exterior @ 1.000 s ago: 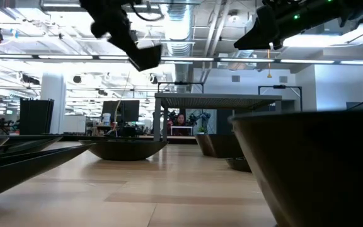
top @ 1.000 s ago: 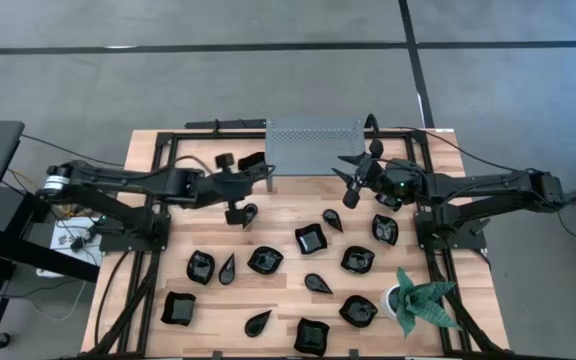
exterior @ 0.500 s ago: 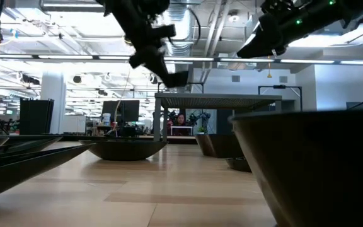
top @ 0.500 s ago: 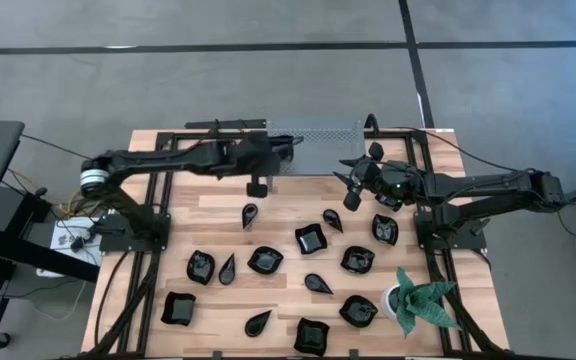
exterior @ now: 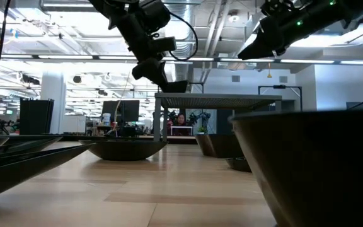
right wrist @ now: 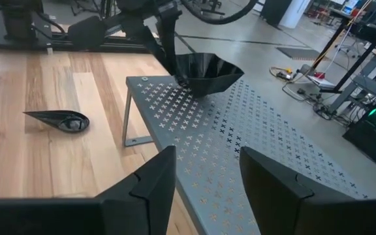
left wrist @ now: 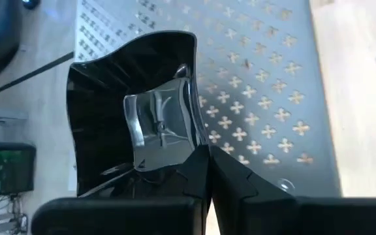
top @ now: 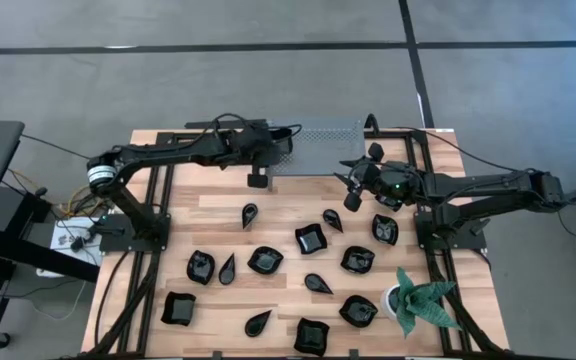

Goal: Pick & Place Mini shaped plates
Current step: Put the distorted square plate on the shelf, then stack the distorted square plate on top of the distorted square plate on the shelf

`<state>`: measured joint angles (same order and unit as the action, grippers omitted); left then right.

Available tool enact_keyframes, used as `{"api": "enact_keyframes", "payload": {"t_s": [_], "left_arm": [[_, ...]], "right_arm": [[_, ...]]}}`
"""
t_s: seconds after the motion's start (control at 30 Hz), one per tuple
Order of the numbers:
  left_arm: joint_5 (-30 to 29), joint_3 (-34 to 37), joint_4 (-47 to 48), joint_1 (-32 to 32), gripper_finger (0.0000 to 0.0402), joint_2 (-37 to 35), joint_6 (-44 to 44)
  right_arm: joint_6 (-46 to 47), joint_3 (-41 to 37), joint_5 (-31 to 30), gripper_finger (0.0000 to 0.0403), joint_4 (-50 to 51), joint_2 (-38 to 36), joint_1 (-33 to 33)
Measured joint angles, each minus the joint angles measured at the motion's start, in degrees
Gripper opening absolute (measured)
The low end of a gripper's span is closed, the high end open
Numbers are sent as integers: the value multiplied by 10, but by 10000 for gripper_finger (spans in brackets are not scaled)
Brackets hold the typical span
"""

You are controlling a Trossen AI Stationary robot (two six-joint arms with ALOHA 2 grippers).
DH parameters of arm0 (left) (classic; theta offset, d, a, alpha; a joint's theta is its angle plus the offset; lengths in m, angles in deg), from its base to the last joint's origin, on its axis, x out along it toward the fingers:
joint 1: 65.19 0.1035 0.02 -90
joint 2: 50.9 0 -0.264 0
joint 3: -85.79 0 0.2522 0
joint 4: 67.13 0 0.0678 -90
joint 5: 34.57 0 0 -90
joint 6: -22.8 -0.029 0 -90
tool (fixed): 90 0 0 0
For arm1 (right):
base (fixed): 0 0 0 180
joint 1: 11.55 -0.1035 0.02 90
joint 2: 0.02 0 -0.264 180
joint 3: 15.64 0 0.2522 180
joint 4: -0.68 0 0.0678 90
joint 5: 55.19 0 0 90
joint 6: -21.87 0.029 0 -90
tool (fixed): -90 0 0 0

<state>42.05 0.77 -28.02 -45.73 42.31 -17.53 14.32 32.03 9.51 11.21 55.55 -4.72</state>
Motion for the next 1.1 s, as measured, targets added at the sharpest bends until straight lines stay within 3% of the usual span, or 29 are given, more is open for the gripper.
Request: {"api": "enact_keyframes", "payload": {"t_s": [0.3, 0.43, 0.6, 0.73, 0.83, 0.93, 1.03, 1.1], "left_arm": [[-5, 7, -20, 0, 61, 0, -12], [-51, 7, -40, -13, 94, -9, -11], [-92, 7, -53, -69, 123, -53, -2], [-88, 7, -54, -137, 138, -99, 93], [-27, 7, -54, -191, 140, -121, 194], [53, 22, -65, -245, 136, -128, 245], [52, 52, -63, -298, 131, -128, 268], [16, 75, -63, -326, 130, -128, 277]], "right_arm": [[-1, 0, 7, 162, 4, 0, 0], [-4, 0, 49, 160, 4, 0, 0], [-5, 0, 91, 157, 4, 0, 0], [-5, 0, 127, 157, 3, 0, 0], [-5, 0, 171, 157, 4, 0, 0], [-5, 0, 253, 157, 18, 0, -1], [19, 0, 345, 157, 34, 10, -17], [47, 0, 367, 155, 41, 27, -40]]}}
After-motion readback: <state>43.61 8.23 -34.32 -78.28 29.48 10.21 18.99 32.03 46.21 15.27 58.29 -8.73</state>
